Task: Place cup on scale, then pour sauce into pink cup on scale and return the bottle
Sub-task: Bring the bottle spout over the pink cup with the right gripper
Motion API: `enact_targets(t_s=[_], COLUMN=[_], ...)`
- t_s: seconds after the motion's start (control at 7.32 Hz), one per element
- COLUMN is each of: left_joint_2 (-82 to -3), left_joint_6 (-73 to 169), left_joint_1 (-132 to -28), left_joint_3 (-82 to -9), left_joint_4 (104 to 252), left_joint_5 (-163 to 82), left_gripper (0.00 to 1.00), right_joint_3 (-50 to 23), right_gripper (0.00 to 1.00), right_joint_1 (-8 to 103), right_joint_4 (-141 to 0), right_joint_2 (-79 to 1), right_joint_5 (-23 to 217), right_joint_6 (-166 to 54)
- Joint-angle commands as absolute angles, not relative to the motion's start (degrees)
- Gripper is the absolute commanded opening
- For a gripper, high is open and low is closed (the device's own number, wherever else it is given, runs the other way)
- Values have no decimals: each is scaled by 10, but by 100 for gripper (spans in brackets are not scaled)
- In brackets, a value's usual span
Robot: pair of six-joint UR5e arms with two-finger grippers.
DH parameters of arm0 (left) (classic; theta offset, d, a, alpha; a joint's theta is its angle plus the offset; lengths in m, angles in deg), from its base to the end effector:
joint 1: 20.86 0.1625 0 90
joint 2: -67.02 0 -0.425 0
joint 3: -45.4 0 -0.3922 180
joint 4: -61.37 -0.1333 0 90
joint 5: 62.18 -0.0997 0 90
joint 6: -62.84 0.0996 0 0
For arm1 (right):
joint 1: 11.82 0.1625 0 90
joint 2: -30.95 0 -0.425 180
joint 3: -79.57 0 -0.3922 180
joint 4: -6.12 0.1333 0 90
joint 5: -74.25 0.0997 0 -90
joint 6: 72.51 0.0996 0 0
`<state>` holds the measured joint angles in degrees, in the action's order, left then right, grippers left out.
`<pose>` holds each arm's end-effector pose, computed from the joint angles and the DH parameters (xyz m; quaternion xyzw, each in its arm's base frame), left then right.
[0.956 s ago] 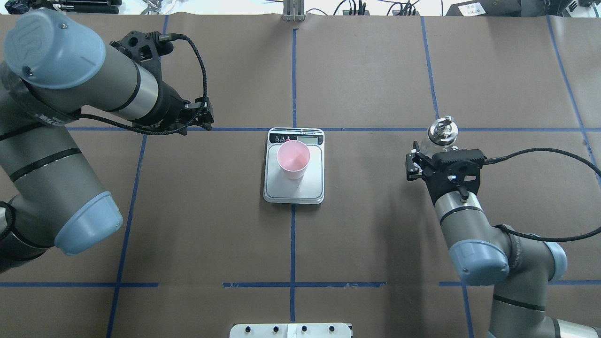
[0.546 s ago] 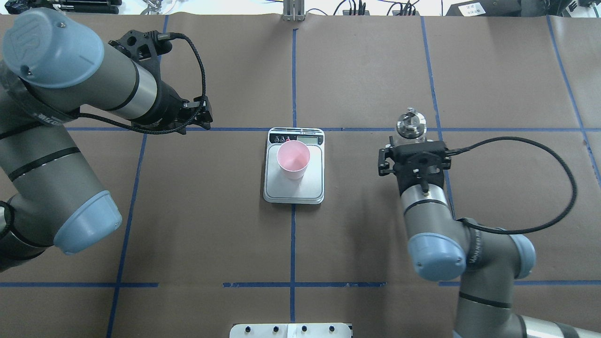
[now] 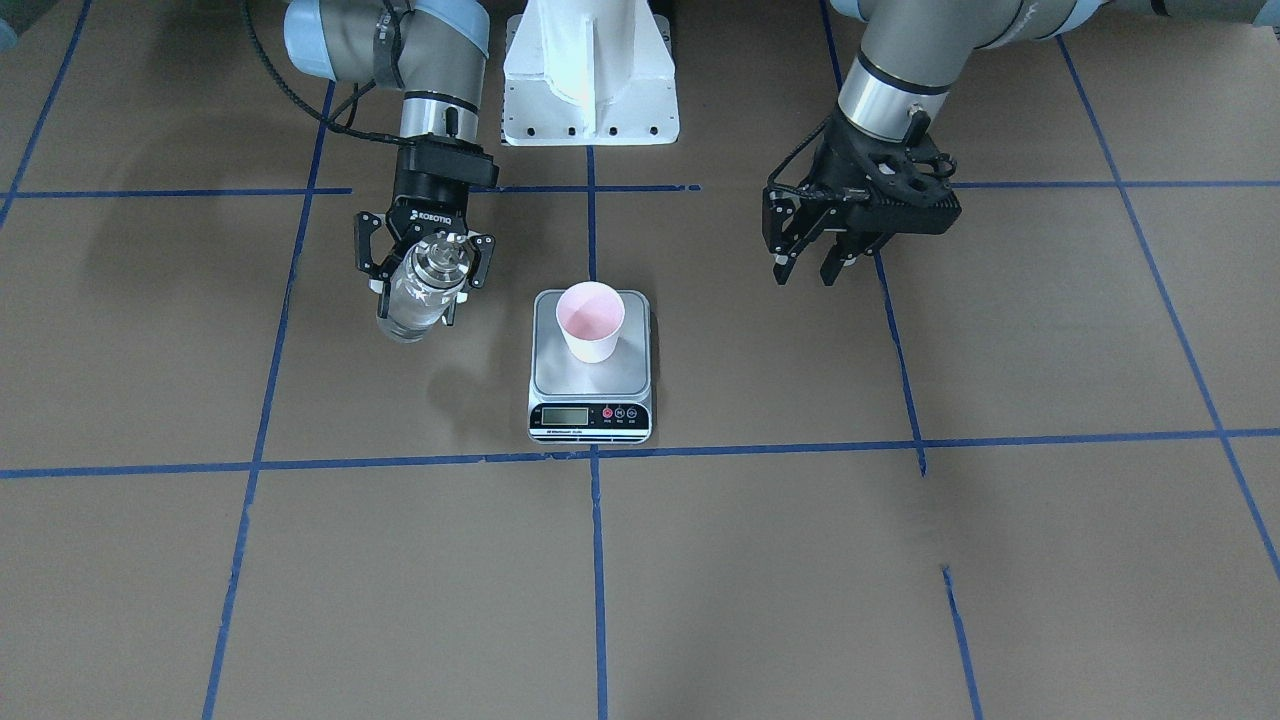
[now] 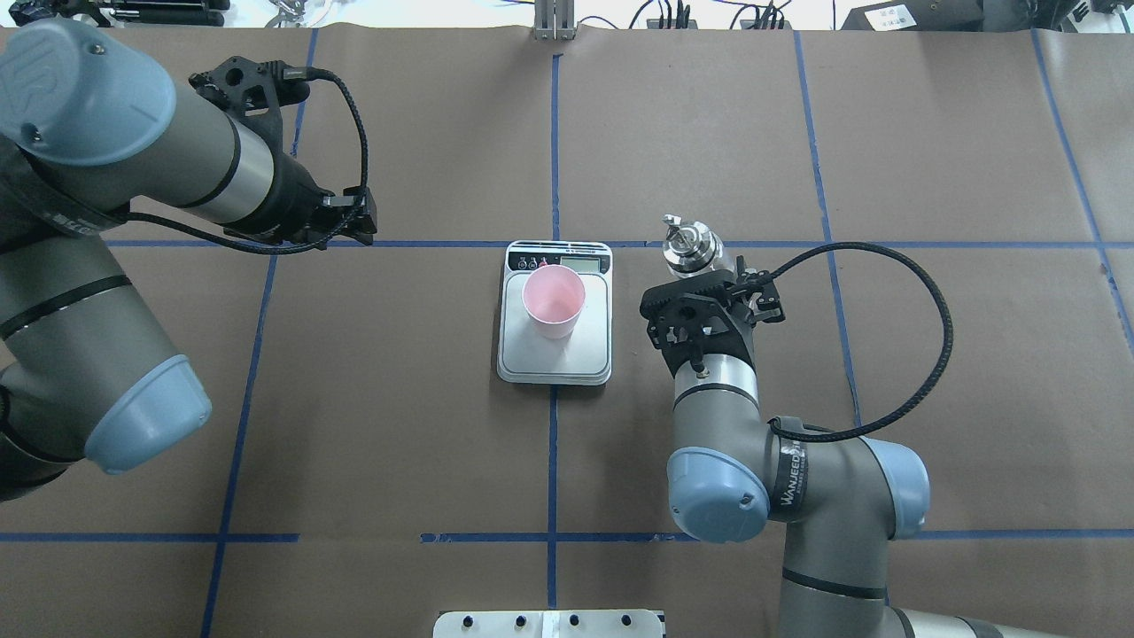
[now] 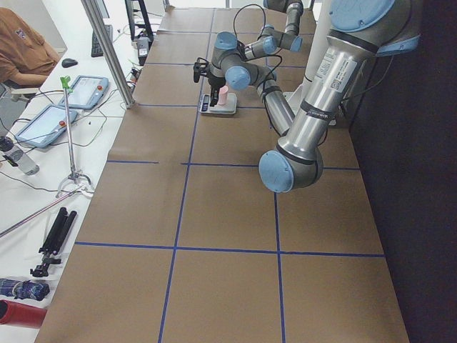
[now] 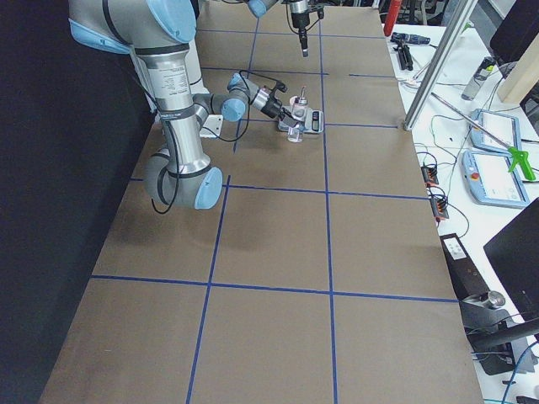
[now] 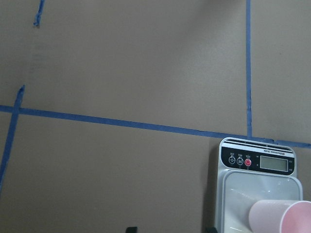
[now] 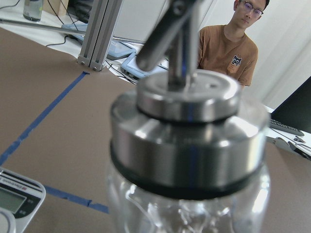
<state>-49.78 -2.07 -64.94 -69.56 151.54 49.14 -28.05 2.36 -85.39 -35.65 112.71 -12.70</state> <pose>0.3411 -0.4655 0.2125 0.1073 0.4486 -0.0659 0.8848 -0.5116 -0.3472 0.2795 0.4938 -0.1273 0.0275 0.8598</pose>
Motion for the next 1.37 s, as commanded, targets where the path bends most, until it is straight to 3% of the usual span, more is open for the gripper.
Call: enact_targets(t_s=[0.0, 1.23], left_joint_2=[-465, -447], left_joint_6=[43, 76], left_joint_1=[-667, -690], left_joint_3=[-707, -715], left_joint_4=[1516, 1515], left_joint_5=[491, 492], left_gripper=[56, 56], right_joint_3=[-276, -221], right_gripper=[0, 0], right_joint_1=[20, 11], right_joint_4=[-908, -1051], right_joint_2=[-339, -262], right_joint_5=[1128, 1110], right_joint_6=[-183, -354])
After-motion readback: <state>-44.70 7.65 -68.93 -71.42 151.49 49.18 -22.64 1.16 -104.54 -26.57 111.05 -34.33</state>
